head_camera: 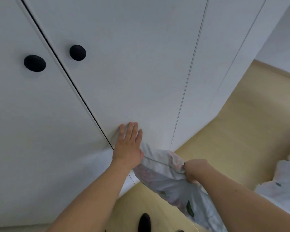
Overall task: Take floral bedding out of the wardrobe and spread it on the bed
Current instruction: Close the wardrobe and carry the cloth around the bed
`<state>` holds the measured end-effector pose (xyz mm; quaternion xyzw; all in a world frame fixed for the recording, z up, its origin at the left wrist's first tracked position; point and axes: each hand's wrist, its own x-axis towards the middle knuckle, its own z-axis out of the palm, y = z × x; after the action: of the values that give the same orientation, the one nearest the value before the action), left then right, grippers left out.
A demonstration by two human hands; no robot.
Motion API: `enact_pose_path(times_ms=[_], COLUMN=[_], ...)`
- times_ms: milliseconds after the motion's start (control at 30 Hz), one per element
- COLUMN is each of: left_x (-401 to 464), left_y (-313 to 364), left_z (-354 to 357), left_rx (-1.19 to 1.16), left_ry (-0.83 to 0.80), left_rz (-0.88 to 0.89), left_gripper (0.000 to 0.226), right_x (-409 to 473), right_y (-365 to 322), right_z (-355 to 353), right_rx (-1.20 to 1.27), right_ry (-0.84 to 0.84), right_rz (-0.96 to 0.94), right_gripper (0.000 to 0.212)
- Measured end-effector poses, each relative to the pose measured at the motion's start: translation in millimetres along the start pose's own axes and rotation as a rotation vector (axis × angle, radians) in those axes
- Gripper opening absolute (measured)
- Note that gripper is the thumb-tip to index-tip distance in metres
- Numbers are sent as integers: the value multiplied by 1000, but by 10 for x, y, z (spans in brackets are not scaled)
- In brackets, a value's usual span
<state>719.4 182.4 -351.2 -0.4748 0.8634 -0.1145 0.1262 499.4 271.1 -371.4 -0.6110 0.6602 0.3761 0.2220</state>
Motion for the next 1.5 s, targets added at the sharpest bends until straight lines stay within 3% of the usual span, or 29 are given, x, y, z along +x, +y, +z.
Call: enact_pose_path(times_ms=[133, 233, 400, 567, 633, 1233, 1500], left_x=[64, 164, 440, 977, 1223, 3292, 4572], left_y=[152, 564, 1313, 1944, 2261, 5325, 6451], left_z=[132, 131, 2, -419, -614, -2325, -2918], left_rx=[-170, -189, -134, -12, 7, 57, 103], left_ry=[140, 82, -89, -98, -97, 135, 209], left_rz=[479, 673, 600, 727, 789, 1219, 1318], left_gripper=[75, 83, 93, 33, 26, 30, 26], right_x=[-53, -88, -168, -139, -92, -38, 466], right_y=[26, 115, 542, 1246, 1597, 4683, 6209], right_z=[45, 54, 215, 500, 625, 1728, 1632], right_rx=[53, 116, 275, 439, 501, 1191, 1159], right_ry=[51, 80, 134, 126, 144, 266, 257], right_rz=[30, 78, 169, 265, 302, 776, 992], right_gripper=[34, 31, 27, 29, 30, 25, 23])
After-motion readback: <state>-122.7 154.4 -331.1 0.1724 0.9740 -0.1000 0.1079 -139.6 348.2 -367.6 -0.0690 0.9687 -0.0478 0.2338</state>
